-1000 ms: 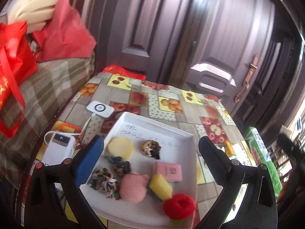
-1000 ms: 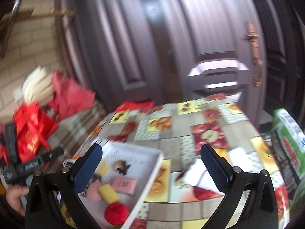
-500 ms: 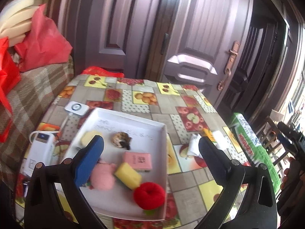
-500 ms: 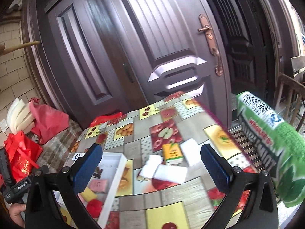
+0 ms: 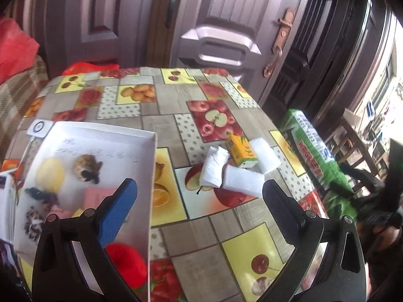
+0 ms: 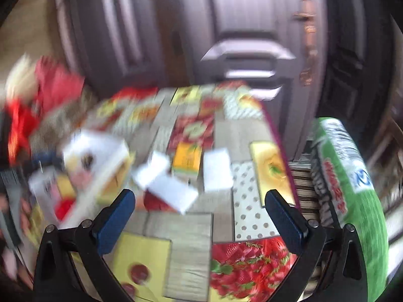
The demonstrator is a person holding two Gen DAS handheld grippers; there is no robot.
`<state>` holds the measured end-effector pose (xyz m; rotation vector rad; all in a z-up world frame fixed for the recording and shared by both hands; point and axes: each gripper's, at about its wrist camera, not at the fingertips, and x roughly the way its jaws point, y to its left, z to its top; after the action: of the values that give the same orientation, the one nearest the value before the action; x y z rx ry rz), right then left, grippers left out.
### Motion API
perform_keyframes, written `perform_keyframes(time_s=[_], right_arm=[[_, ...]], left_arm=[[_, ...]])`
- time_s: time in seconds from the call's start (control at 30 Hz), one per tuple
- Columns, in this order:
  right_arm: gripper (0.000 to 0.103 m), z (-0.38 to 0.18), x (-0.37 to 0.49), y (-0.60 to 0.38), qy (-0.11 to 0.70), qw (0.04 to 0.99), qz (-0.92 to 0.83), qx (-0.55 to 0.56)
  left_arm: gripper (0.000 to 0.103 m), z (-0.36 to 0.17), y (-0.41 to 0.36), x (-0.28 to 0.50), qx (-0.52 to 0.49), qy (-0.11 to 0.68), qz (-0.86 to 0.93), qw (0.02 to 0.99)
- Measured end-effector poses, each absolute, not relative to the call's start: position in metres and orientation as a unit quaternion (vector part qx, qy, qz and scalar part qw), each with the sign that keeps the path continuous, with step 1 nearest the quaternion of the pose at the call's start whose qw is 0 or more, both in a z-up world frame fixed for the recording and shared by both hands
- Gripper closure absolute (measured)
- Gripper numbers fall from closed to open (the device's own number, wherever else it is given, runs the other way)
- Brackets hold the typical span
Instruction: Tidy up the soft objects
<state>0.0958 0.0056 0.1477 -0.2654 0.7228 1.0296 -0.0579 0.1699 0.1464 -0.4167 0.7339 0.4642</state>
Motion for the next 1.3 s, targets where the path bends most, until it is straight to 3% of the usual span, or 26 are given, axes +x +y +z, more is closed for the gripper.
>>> perform_keyframes(time_s=[0.13,0.4,0.5,0.6,0.7,0.77,0.83,1.07,1.13,1.3], right_arm=[[0.000,0.110,0.105,0.047,0.365,0.746,0.535,-0.156],[0.001,0.059,0.098,0.128,0.338,0.674,0.602,-0.263],[0.007,0.043,0.097,0.145,0.346,0.656,0.609,-0.281],[0.017,0.033,0.100,0.148,0.351,0.651,0.605,-0.294],[0.047,0.035,0.097,0.136,0.334,0.652,0.612,-0.298],[0.047,0.037,0.098,0.123,0.346,0.648,0.613,-0.290],[0.048,0.037,0.097,0.107,0.353,0.652,0.608,-0.285],[0.048,0.043,0.102,0.060,0.406,0.679,0.575,-0.210],[0.048,0.047,0.104,0.054,0.411,0.687,0.568,-0.192],[0.048,0.068,0.106,0.043,0.401,0.709,0.558,-0.160]], left_arm=[[0.003,0.126,0.176,-0.023,-0.166,0.408,0.210,0.873],[0.003,0.094,0.191,0.014,-0.158,0.459,0.205,0.850],[0.003,0.082,0.195,0.031,-0.156,0.476,0.196,0.843],[0.003,0.070,0.198,0.049,-0.153,0.488,0.187,0.839],[0.004,0.054,0.204,0.065,-0.172,0.505,0.180,0.826],[0.018,0.045,0.202,0.077,-0.172,0.514,0.172,0.823],[0.040,0.034,0.200,0.086,-0.163,0.524,0.166,0.819],[0.047,0.015,0.185,0.102,-0.113,0.529,0.174,0.823],[0.065,0.015,0.182,0.101,-0.107,0.523,0.166,0.829],[0.065,0.019,0.176,0.095,-0.114,0.510,0.150,0.839]])
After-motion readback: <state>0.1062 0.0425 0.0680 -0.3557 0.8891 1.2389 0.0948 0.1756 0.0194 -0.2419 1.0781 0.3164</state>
